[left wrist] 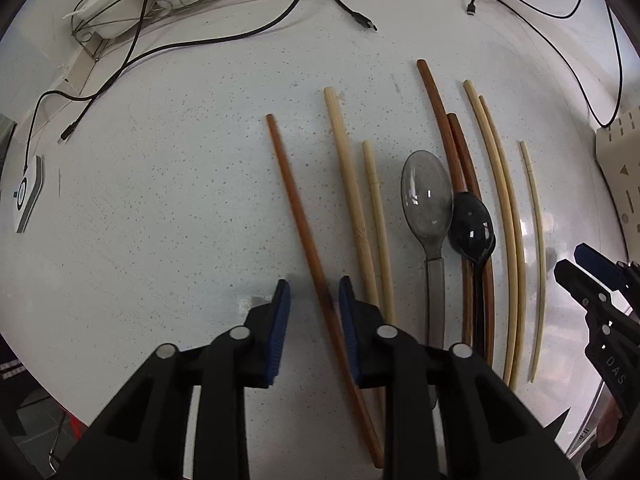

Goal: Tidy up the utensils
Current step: 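Close the left tool on a brown chopstick while the right tool grasps a pale chopstick, then lift both held chopsticks upright and carry them toward the cream holder, then lower the chopsticks into the cream holder and open both tools, then move both open tools back over the remaining utensils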

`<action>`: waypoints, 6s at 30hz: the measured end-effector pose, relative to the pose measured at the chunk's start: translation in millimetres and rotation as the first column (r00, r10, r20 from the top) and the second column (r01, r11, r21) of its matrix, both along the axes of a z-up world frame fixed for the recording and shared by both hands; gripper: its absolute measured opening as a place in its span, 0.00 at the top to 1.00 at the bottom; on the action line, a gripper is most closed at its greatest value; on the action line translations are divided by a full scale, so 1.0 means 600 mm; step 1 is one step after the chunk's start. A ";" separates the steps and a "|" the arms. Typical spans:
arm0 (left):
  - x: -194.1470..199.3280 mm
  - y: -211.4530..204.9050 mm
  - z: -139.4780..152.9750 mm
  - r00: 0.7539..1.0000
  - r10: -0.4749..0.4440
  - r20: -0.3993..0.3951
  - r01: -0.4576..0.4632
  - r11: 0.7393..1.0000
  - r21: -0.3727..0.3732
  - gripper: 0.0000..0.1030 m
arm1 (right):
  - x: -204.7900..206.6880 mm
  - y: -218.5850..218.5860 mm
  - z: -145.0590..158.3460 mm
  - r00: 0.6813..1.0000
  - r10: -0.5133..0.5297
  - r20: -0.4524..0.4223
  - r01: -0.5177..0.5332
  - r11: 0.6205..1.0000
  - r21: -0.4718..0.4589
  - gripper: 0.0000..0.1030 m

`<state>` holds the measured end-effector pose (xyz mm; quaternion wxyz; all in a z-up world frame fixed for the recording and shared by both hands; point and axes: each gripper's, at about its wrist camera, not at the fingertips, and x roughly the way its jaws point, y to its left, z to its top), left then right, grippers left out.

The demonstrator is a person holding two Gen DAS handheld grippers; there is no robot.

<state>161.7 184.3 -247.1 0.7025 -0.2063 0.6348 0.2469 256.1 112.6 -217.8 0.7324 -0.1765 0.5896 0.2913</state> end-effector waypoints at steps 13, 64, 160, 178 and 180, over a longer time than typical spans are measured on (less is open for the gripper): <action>-0.005 0.008 -0.012 1.000 -0.008 -0.003 0.008 1.000 -0.019 0.94 | 0.008 0.026 -0.022 0.999 0.004 -0.033 -0.006 0.999 -0.037 0.66; 0.006 -0.023 0.148 0.957 -0.102 0.270 0.098 0.995 0.031 0.95 | 0.064 -0.089 0.136 0.969 -0.245 0.026 0.239 0.959 0.154 0.96; 0.319 -0.315 0.328 0.347 -0.560 0.752 0.366 0.820 0.441 0.25 | 0.024 -0.448 0.223 0.296 -0.600 0.744 0.357 0.791 0.496 0.42; 0.210 -0.241 0.367 0.336 -0.543 0.770 0.300 0.837 0.459 0.05 | -0.035 -0.487 0.258 0.245 -0.607 0.756 0.412 0.771 0.486 0.10; 0.196 -0.227 0.370 0.342 -0.537 0.771 0.287 0.841 0.458 0.05 | -0.040 -0.484 0.263 0.246 -0.601 0.760 0.408 0.776 0.482 0.08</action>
